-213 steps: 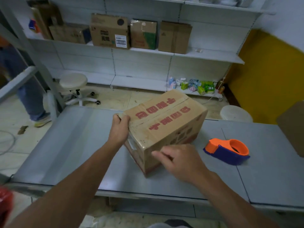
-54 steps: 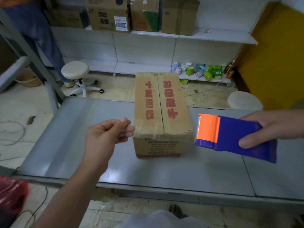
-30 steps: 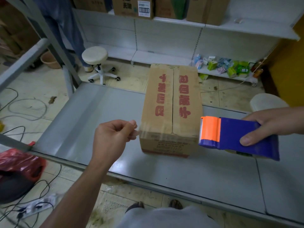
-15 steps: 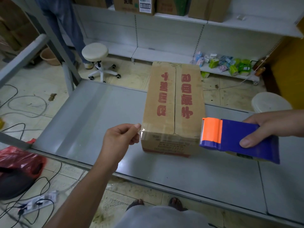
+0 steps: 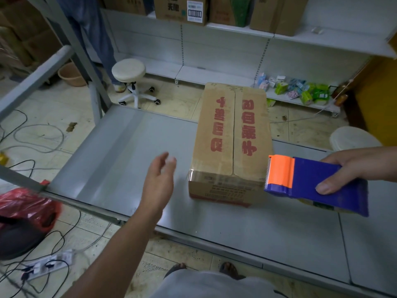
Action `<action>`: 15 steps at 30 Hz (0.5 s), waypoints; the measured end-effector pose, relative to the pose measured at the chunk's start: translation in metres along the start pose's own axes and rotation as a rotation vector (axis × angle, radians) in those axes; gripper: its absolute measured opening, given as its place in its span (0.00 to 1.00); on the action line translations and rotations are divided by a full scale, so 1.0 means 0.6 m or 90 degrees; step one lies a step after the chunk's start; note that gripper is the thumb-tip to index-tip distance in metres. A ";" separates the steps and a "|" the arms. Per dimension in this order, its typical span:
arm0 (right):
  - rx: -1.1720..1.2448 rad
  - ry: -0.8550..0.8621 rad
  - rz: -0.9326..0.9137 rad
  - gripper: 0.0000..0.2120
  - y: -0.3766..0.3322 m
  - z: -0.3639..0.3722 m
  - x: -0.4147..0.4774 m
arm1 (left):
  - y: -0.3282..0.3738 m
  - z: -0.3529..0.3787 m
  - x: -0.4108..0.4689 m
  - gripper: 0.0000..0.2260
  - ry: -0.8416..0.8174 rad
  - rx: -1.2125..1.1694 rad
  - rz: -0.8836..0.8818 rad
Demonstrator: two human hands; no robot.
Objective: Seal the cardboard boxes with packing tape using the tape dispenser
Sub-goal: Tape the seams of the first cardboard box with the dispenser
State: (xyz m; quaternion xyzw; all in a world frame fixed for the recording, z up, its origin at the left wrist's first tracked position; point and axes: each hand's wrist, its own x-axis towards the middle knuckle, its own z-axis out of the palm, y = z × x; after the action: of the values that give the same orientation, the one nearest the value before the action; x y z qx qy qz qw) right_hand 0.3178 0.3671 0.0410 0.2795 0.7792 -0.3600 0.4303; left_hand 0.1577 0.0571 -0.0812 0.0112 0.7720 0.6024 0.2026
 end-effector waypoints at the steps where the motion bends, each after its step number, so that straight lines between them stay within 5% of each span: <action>1: 0.003 0.001 0.003 0.35 0.001 0.000 0.000 | 0.021 -0.003 -0.006 0.19 0.012 0.021 0.092; 3: 0.014 0.002 0.007 0.32 0.001 0.000 -0.001 | 0.060 -0.003 -0.026 0.22 -0.056 0.131 0.311; 7: 0.024 0.000 -0.004 0.33 -0.002 0.002 -0.005 | 0.036 0.020 -0.049 0.28 -0.239 0.622 0.625; 10: 0.022 0.006 -0.007 0.33 -0.001 0.004 -0.005 | 0.020 0.014 -0.037 0.29 -0.289 0.760 0.647; 15: 0.015 0.021 -0.017 0.30 0.002 0.005 -0.008 | 0.104 0.033 -0.040 0.31 -0.297 0.705 0.607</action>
State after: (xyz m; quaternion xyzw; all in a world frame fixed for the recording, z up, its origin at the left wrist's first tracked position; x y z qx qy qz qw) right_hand 0.3224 0.3648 0.0437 0.2802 0.7854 -0.3703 0.4092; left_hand 0.1717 0.0862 -0.0194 0.5698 0.8099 0.1320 0.0436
